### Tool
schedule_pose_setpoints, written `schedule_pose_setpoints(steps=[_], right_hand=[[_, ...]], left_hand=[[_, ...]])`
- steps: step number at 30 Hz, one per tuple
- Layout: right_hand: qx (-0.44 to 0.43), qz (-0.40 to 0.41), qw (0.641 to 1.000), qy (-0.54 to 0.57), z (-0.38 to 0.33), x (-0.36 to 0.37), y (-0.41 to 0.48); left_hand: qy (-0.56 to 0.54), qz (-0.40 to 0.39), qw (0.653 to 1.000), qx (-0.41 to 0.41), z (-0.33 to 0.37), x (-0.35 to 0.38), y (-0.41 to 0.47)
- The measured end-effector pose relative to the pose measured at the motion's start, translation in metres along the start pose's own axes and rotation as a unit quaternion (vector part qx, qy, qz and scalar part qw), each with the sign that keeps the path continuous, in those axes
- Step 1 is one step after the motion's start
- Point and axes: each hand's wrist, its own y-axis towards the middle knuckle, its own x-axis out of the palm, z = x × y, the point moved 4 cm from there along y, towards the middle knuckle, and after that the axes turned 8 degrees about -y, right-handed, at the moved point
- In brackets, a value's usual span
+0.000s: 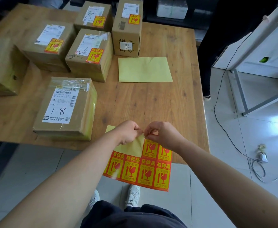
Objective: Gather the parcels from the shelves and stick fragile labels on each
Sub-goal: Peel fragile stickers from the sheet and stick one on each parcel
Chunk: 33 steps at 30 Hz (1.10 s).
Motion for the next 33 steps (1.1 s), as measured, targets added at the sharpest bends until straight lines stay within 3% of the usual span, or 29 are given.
schedule_pose_setpoints(steps=[6, 14, 16, 18, 22, 28, 33], right_hand=[[-0.040, 0.065, 0.992, -0.104, 0.004, 0.003, -0.006], [0.020, 0.172, 0.966, -0.192, 0.018, 0.011, -0.024], [0.036, 0.161, 0.974, -0.153, 0.025, 0.013, -0.027], [0.080, 0.130, 0.987, -0.040, 0.034, 0.015, -0.027], [0.157, 0.115, 0.976, 0.099, 0.043, 0.018, -0.023], [0.179, 0.113, 0.966, 0.151, 0.042, 0.021, -0.017], [0.222, 0.099, 0.956, 0.162, 0.050, 0.021, -0.022]], left_hand=[[0.074, 0.041, 0.996, 0.030, -0.011, -0.002, 0.006], [0.132, 0.182, 0.973, 0.042, -0.030, -0.005, 0.020], [0.142, 0.211, 0.967, 0.033, -0.033, -0.006, 0.024], [0.140, 0.235, 0.961, 0.027, -0.035, -0.006, 0.027], [0.110, 0.239, 0.962, 0.068, -0.035, 0.002, 0.026], [0.129, 0.152, 0.970, 0.138, -0.022, 0.031, 0.018], [0.114, 0.217, 0.961, 0.129, -0.018, 0.034, 0.020]])
